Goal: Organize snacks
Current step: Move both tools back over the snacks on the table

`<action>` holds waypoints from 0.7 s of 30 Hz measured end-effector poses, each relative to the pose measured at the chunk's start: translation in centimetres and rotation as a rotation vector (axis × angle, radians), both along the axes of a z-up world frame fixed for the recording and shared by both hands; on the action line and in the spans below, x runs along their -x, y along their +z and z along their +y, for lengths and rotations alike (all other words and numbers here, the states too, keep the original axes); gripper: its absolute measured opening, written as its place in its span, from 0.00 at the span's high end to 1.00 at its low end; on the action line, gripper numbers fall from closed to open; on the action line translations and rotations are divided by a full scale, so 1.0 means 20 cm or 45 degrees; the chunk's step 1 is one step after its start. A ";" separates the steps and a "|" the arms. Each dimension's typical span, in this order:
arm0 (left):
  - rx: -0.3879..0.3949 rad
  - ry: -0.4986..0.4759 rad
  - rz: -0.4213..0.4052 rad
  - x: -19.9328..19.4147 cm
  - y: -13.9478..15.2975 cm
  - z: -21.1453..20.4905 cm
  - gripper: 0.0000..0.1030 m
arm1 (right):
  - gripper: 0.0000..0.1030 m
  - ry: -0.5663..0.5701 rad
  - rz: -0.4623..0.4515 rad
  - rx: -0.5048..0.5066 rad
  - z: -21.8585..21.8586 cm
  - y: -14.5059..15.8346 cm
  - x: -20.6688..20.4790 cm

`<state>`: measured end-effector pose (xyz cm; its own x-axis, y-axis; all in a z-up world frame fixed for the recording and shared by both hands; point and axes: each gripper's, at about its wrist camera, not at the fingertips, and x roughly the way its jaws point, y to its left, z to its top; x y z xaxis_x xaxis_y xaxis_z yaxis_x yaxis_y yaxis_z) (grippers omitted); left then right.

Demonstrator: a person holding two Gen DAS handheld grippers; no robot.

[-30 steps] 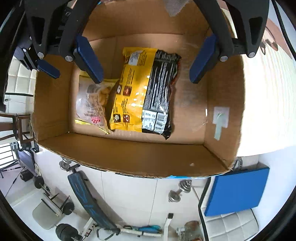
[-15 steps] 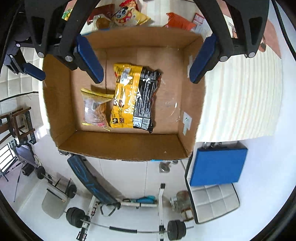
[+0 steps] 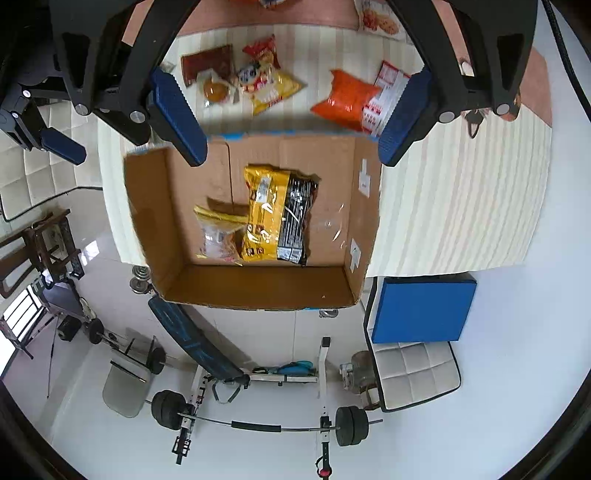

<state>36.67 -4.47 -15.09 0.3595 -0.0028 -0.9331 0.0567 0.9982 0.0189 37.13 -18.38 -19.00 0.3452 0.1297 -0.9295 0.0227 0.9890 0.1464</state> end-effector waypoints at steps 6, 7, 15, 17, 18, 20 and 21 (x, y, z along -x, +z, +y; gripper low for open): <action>0.013 0.006 0.125 0.25 -0.09 0.04 0.08 | 0.09 -0.016 0.124 -0.050 -0.04 -0.09 0.26; 0.029 0.018 0.179 0.29 -0.14 0.05 0.08 | 0.09 -0.017 0.156 -0.049 -0.04 -0.13 0.31; 0.278 0.251 0.718 0.74 -0.70 0.19 0.08 | 0.09 -0.129 0.391 -0.105 -0.19 -0.49 0.67; 0.380 0.331 0.833 0.84 -0.83 0.20 0.08 | 0.09 -0.166 0.428 -0.124 -0.24 -0.56 0.72; 0.431 0.379 0.891 0.88 -0.90 0.20 0.08 | 0.09 -0.189 0.451 -0.134 -0.27 -0.59 0.76; 0.501 0.455 0.952 0.93 -0.99 0.20 0.08 | 0.09 -0.227 0.473 -0.143 -0.30 -0.63 0.80; 0.526 0.489 0.974 0.95 -1.04 0.19 0.08 | 0.09 -0.248 0.483 -0.153 -0.33 -0.66 0.82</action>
